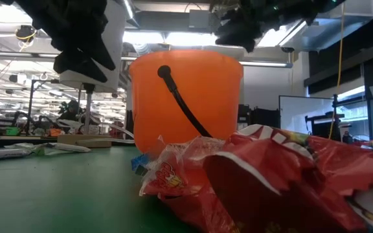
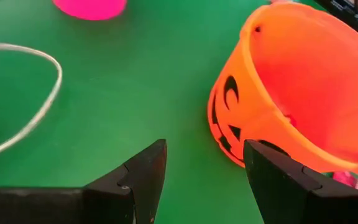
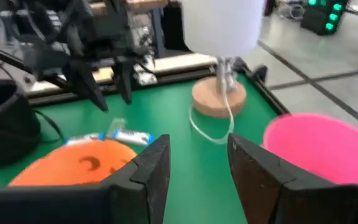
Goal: Sort candy
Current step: Put the white chocolate into the black bucket
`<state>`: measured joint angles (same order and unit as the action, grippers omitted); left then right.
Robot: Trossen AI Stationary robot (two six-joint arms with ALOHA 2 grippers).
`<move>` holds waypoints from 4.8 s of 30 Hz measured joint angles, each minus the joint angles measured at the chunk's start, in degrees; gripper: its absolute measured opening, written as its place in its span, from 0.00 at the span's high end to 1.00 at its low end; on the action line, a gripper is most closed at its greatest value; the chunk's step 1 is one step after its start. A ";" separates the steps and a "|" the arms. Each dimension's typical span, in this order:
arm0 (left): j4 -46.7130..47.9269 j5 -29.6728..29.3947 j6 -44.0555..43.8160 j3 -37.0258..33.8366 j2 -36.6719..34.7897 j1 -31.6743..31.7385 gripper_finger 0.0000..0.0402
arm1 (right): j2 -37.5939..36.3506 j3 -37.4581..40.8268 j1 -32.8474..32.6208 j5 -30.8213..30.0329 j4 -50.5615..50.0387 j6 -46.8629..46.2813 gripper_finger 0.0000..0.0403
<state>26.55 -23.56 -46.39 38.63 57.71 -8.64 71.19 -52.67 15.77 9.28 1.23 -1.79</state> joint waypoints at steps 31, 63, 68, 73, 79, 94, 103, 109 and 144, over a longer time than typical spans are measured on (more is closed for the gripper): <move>14.02 13.80 -12.04 0.00 12.33 8.68 0.49 | -5.89 6.02 -0.02 -2.24 1.91 -3.08 0.61; 11.04 18.34 -10.49 1.41 28.73 8.36 0.57 | -5.83 6.02 -0.02 -2.25 1.68 -3.05 0.61; 10.96 18.06 -8.50 2.87 28.99 8.21 0.71 | -5.83 6.02 -0.02 -2.26 1.69 -3.69 0.61; 11.40 18.79 -8.52 3.04 28.96 8.26 0.79 | -5.83 6.00 -0.04 -2.24 1.49 -3.82 0.61; 14.14 22.17 -6.91 5.83 28.62 7.54 0.78 | -5.80 6.00 -0.04 -2.24 1.23 -3.86 0.61; 37.52 24.04 -11.02 24.89 16.81 -6.59 0.78 | -5.80 5.98 -0.04 -0.68 1.00 -4.63 0.61; 38.62 23.40 -39.96 29.00 12.67 -28.11 0.78 | -5.80 5.98 -0.04 -0.70 0.36 -4.62 0.61; 34.31 19.57 -56.04 29.05 14.99 -39.61 0.78 | -5.80 5.98 -0.04 -0.70 0.40 -4.61 0.61; 27.69 13.32 -64.04 29.05 20.70 -46.93 0.58 | -5.80 5.98 -0.04 -0.69 -0.42 -4.56 0.61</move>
<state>54.23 -10.24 -110.43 67.68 78.41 -55.57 65.39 -46.70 15.73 8.60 0.81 -6.35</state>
